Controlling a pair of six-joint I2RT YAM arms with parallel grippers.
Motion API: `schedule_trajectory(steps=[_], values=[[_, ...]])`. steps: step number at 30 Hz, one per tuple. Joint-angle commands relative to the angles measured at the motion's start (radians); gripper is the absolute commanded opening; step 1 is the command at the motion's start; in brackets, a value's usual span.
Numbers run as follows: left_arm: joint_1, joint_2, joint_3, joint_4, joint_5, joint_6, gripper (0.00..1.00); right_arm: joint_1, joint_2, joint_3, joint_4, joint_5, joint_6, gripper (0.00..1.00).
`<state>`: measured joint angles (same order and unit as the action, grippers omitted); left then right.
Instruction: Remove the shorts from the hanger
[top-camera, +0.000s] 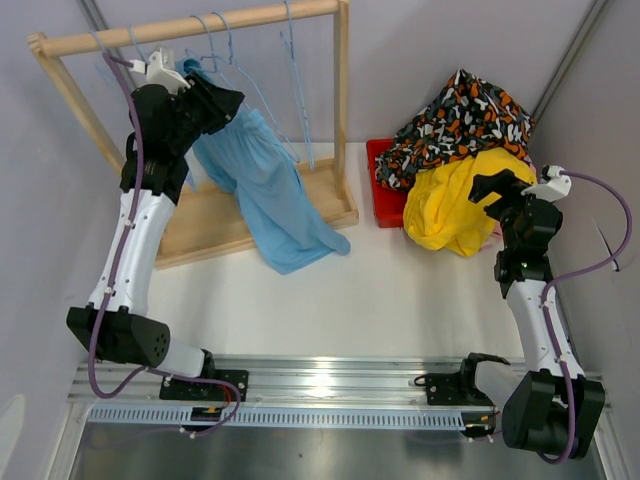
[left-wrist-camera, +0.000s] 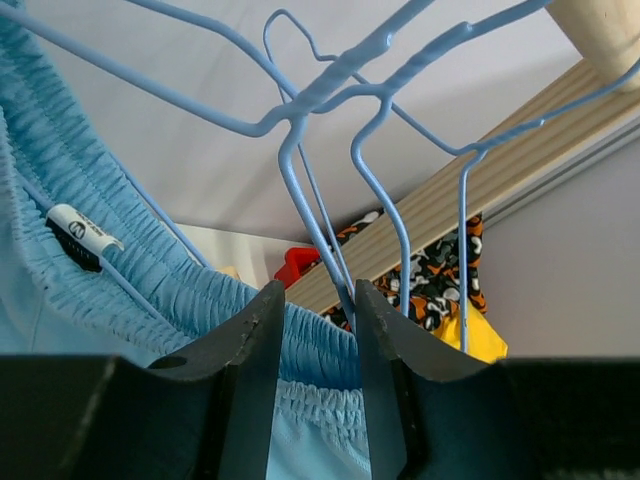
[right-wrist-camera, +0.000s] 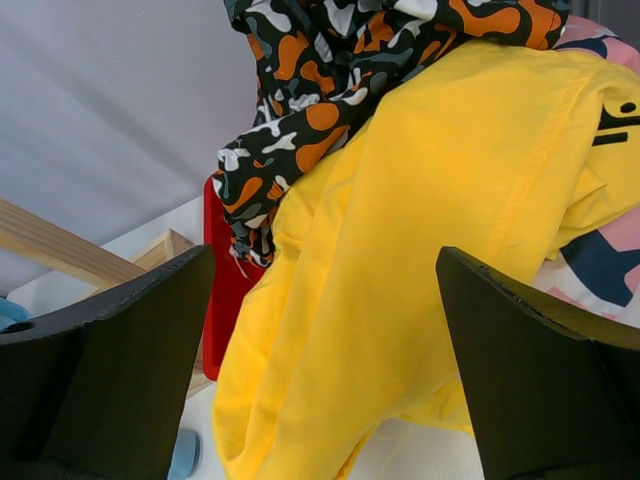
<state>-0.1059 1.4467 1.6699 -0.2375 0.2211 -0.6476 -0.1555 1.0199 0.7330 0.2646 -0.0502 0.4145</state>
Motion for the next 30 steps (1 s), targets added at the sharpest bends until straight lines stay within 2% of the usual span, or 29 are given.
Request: schedule_trajectory(steps=[1,4,6,11,18,24,30], values=[[-0.014,0.007,-0.001,0.099,-0.034,-0.001,0.38,-0.006,-0.027,-0.010,0.033,0.004,-0.006,0.99],[-0.021,0.049,0.034,0.118,-0.043,0.014,0.31,-0.006,-0.033,-0.017,0.033,0.003,-0.006,0.99],[-0.021,0.083,0.047,0.125,-0.034,0.016,0.18,-0.006,-0.034,-0.018,0.033,0.001,-0.005,0.99],[-0.028,0.098,0.099,0.118,-0.029,0.034,0.01,-0.006,-0.035,-0.020,0.036,-0.004,-0.002,0.99],[-0.032,0.080,0.204,-0.015,-0.006,0.117,0.00,0.007,-0.053,-0.006,0.030,-0.019,0.013,0.99],[-0.032,0.026,0.463,-0.339,-0.002,0.252,0.00,0.056,-0.119,0.058,-0.025,-0.014,0.009,1.00],[-0.025,-0.048,0.560,-0.529,0.067,0.319,0.00,0.140,-0.184,0.131,-0.070,0.010,-0.003,0.99]])
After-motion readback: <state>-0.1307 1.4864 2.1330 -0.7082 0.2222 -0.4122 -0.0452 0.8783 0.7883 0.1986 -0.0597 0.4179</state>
